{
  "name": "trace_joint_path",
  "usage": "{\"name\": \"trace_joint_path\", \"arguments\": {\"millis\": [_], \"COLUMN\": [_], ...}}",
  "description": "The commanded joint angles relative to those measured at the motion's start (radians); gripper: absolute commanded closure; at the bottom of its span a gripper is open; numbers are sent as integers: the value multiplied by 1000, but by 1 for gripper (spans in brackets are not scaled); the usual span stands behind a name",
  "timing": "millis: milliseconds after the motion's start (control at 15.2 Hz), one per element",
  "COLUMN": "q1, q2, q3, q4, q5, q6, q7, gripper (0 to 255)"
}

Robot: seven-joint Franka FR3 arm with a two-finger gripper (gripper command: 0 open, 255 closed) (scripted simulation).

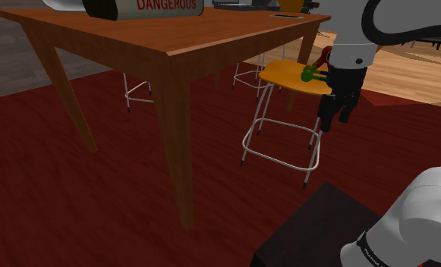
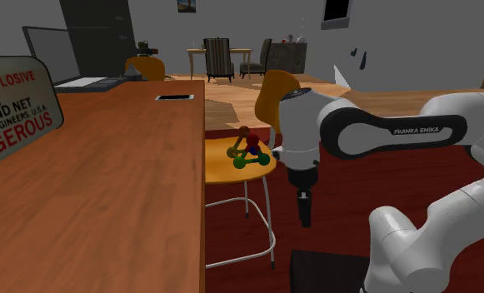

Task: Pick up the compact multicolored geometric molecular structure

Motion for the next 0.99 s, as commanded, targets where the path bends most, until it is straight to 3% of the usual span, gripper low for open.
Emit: {"name": "trace_joint_path", "arguments": {"millis": [0,462,924], "q1": [0,-26,-42], "q2": [0,218,472], "q3": [0,-132,-269], "q4": [0,286,631], "q5": [0,-2,50], "q6": [0,-79,-200], "q7": [0,-105,-226], "gripper": [0,0,0]}}
